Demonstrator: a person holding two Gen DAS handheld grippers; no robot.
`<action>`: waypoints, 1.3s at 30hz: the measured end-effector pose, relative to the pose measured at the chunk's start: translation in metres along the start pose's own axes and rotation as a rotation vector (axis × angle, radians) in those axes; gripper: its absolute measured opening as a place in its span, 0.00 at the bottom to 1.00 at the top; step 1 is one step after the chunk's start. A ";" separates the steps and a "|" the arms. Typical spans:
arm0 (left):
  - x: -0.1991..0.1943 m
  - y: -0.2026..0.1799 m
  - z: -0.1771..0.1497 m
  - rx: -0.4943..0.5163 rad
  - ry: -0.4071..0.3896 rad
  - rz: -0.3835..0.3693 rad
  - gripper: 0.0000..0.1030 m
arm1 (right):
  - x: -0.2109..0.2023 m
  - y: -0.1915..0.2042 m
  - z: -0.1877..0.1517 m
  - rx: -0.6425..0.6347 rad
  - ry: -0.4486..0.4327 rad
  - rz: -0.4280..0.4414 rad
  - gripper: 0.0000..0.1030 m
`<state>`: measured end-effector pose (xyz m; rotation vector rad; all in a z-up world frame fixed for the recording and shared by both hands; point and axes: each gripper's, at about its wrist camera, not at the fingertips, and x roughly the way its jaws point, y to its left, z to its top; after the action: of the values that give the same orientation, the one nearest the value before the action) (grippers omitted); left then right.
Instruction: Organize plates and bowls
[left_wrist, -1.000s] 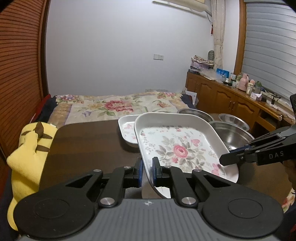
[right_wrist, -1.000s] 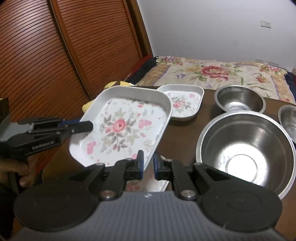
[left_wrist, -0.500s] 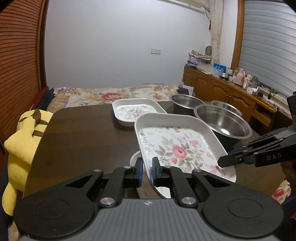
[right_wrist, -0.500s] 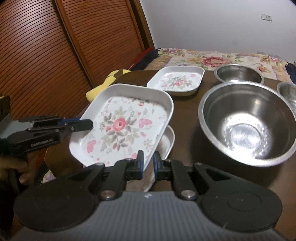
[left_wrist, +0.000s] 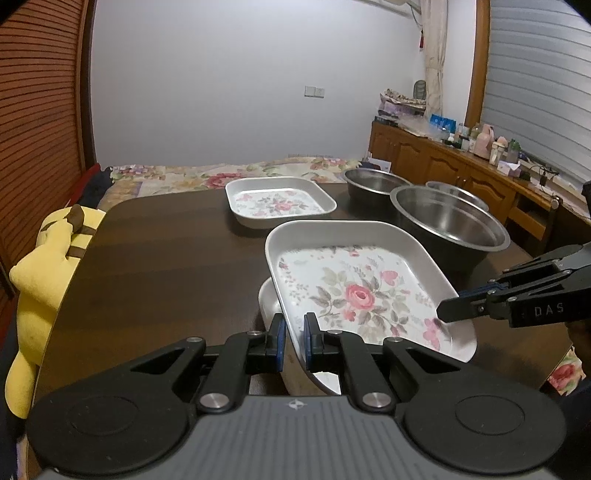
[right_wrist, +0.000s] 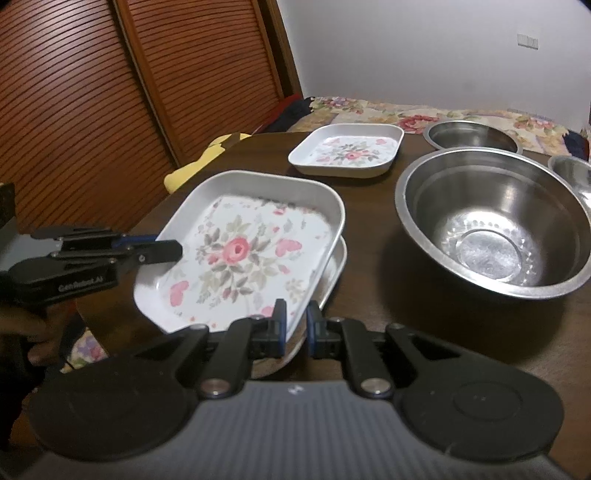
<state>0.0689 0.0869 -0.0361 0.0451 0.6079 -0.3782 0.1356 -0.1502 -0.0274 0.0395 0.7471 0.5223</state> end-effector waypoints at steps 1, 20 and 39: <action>0.001 -0.001 -0.001 0.001 0.003 0.002 0.10 | 0.000 0.001 -0.001 -0.005 -0.004 -0.009 0.12; 0.010 -0.004 -0.009 0.038 0.008 0.051 0.11 | 0.003 0.002 -0.008 -0.007 -0.038 -0.031 0.14; 0.011 0.011 0.020 0.025 -0.035 0.039 0.16 | -0.015 0.000 0.027 -0.054 -0.090 -0.027 0.14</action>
<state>0.0919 0.0910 -0.0268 0.0741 0.5672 -0.3483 0.1439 -0.1533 0.0022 0.0024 0.6444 0.5115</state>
